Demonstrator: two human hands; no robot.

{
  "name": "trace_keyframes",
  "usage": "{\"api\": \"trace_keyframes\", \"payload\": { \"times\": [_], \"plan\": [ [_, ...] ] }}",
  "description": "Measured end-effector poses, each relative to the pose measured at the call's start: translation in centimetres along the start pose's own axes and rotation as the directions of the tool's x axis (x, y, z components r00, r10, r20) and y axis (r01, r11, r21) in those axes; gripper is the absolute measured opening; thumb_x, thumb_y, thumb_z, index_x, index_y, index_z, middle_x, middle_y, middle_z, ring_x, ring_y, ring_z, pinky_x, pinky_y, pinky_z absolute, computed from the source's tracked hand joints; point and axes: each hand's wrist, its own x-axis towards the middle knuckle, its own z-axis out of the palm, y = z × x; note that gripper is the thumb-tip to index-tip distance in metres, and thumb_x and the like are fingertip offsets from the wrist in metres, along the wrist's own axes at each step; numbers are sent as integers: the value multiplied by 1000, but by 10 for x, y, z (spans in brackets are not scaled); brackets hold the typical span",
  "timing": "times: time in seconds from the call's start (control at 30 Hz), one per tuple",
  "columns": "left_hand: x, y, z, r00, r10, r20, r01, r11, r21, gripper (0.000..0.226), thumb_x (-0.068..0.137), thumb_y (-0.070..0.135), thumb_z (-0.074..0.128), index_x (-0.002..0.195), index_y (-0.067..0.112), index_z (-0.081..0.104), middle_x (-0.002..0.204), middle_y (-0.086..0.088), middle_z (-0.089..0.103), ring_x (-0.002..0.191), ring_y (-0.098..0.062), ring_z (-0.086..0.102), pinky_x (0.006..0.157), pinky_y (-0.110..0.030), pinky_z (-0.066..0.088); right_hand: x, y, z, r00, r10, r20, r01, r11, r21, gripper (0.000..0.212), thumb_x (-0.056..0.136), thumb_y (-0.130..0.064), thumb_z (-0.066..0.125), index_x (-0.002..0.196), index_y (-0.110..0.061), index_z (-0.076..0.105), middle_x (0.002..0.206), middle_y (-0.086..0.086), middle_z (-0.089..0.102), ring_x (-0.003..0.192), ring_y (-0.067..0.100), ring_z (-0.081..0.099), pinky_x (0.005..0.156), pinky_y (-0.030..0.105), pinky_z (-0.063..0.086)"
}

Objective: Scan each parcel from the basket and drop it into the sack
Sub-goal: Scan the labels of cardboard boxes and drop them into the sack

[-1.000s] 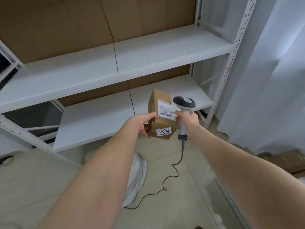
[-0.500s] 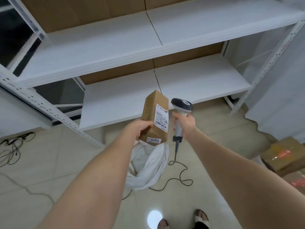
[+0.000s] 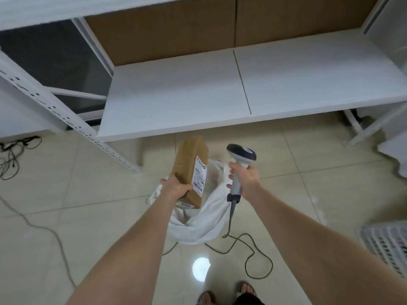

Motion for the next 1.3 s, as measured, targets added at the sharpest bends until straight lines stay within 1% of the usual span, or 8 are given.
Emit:
{"api": "trace_keyframes", "payload": {
  "times": [0.33,0.53,0.63,0.77,0.83,0.93,1.17,1.3],
  "plan": [
    [189,-132,126,998,-6,64,6,1000,-4,64,72,28,75,130,18,50,123,-11,55,111,-27,54,100,-36,46,185,155,51,994,40,103,-44,998,34,14,89,-9,68,88,-10,55,80,9,57,70,22,58,84,55,53],
    [282,-184,173,995,-96,16,96,941,-324,33,82,18,61,113,6,63,88,-10,64,75,-23,58,67,-26,45,299,243,103,973,108,205,-120,992,47,69,62,-34,85,118,-2,60,99,18,72,87,35,72,84,55,56],
    [320,-209,191,996,-84,17,85,928,-363,43,80,11,58,123,9,55,93,-16,63,66,-20,50,61,-22,40,331,281,116,972,130,196,-134,991,3,54,76,-32,81,116,-2,62,101,19,72,89,35,71,85,50,56],
    [359,-247,208,996,-88,15,89,967,-238,47,89,18,55,135,14,46,128,-17,56,106,-29,56,93,-30,44,362,320,112,977,175,124,-167,983,-73,62,72,-43,81,116,-10,54,111,12,65,97,33,65,89,52,52],
    [372,-260,216,993,-108,38,106,993,49,57,94,33,47,144,10,35,141,-15,46,127,-34,45,108,-37,35,379,334,106,986,138,95,-131,988,-79,66,70,-39,82,122,-8,54,117,13,63,100,33,63,92,50,52],
    [384,-256,226,994,-36,-106,62,966,252,86,84,50,55,152,16,13,150,-20,27,136,-39,31,110,-46,27,390,343,103,991,111,73,-102,988,-112,70,67,-39,84,124,-6,58,116,13,64,102,33,63,96,48,51],
    [414,-249,243,1000,-13,2,13,961,-275,135,39,53,89,148,33,11,142,-9,43,126,-33,46,106,-51,39,447,383,102,982,148,114,-122,971,-208,118,14,-55,87,120,-10,62,107,12,71,93,33,70,89,49,56],
    [406,-260,236,984,66,163,16,888,-459,80,71,32,82,138,22,39,122,-10,64,100,-27,65,84,-38,53,457,395,100,964,194,180,-157,968,-198,110,22,-57,87,119,-11,64,103,12,73,92,33,71,88,50,56]
  ]
}}
